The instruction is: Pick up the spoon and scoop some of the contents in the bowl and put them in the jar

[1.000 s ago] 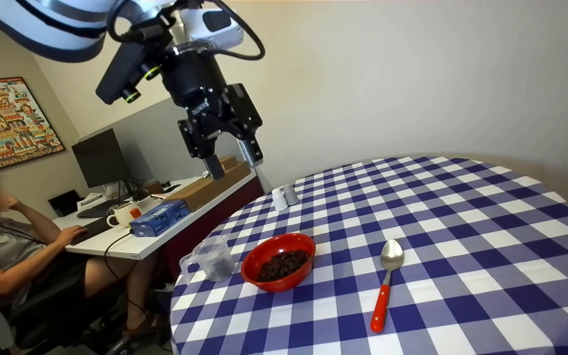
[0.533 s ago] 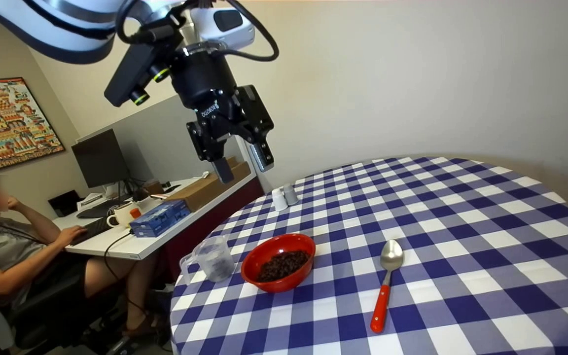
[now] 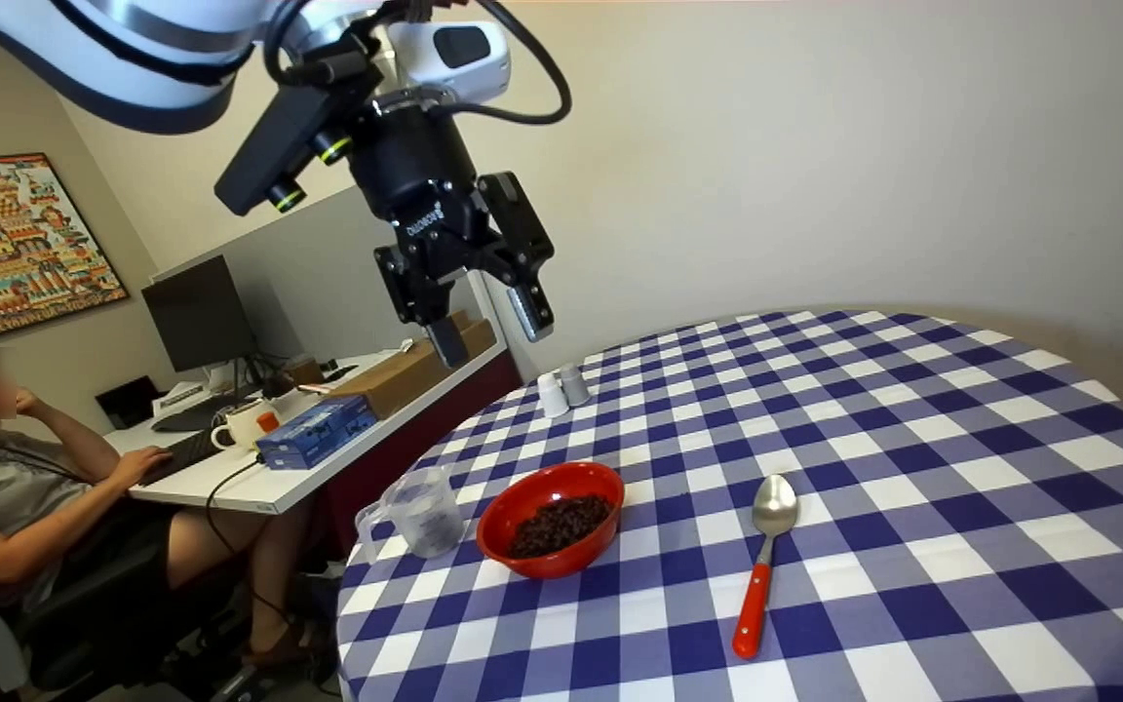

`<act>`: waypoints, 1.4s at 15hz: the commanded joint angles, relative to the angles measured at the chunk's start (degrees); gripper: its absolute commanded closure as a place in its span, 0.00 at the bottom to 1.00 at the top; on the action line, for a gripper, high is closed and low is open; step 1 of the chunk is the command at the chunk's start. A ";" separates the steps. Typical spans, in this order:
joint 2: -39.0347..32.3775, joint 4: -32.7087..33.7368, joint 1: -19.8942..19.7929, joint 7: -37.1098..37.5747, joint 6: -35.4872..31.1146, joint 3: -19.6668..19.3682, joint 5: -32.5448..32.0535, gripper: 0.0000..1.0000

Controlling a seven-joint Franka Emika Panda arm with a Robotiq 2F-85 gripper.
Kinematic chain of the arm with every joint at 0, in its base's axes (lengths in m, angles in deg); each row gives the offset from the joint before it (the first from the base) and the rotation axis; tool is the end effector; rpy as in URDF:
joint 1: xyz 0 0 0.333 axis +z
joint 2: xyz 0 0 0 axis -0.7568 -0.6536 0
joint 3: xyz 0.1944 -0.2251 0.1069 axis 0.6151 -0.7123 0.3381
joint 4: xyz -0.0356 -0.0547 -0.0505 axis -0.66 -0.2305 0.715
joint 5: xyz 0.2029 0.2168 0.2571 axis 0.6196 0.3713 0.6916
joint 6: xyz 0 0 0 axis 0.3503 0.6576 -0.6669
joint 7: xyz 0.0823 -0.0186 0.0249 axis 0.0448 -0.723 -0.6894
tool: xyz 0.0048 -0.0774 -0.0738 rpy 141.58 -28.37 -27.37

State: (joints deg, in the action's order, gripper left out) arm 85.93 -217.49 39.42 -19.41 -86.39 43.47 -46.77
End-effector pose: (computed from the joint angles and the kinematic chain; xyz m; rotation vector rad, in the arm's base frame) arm 0.4016 -0.1189 0.3523 2.9640 -0.0889 -0.0828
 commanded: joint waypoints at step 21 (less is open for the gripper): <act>-45.24 33.04 -7.28 -13.81 -0.04 -6.44 1.80 0.00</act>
State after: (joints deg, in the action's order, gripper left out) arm 41.72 -185.63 33.13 -32.72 -86.59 37.13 -45.64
